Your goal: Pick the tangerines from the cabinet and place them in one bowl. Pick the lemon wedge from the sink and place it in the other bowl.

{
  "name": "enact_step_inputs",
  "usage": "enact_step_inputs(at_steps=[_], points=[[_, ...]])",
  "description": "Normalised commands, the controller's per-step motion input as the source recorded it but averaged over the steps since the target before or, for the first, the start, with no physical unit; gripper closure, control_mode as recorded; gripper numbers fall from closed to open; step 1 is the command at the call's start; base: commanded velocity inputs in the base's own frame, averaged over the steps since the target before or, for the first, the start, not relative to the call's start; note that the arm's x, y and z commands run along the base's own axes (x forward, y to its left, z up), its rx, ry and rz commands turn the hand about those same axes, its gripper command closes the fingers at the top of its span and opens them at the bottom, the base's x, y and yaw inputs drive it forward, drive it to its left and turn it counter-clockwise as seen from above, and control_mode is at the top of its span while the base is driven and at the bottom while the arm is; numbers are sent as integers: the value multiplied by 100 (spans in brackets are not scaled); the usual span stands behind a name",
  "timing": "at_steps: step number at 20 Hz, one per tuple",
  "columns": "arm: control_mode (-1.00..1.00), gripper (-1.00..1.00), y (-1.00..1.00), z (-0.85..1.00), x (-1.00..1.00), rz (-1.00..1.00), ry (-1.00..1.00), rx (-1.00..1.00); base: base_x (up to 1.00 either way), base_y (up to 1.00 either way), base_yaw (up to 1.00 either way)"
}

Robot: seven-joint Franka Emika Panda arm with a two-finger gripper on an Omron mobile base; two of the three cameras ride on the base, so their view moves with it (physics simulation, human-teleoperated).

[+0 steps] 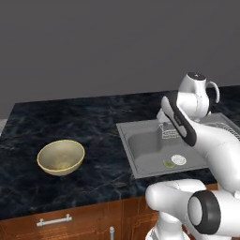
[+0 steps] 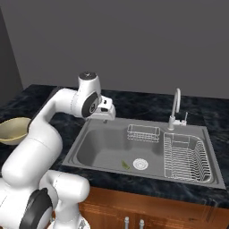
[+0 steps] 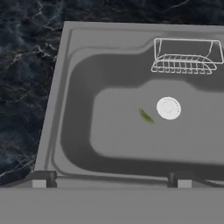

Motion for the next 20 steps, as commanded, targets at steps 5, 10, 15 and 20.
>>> enact_step_inputs(at_steps=[5,10,15,20], points=[[-100,-100,-1,-15,28,0,0,0,0,0,0],[-100,-100,-12,-22,24,0,0,0,0,0,0],[-100,-100,-28,-24,10,4,0,0,0,0,0],[-100,-100,-25,-25,0,6,0,0,0,0,0]])
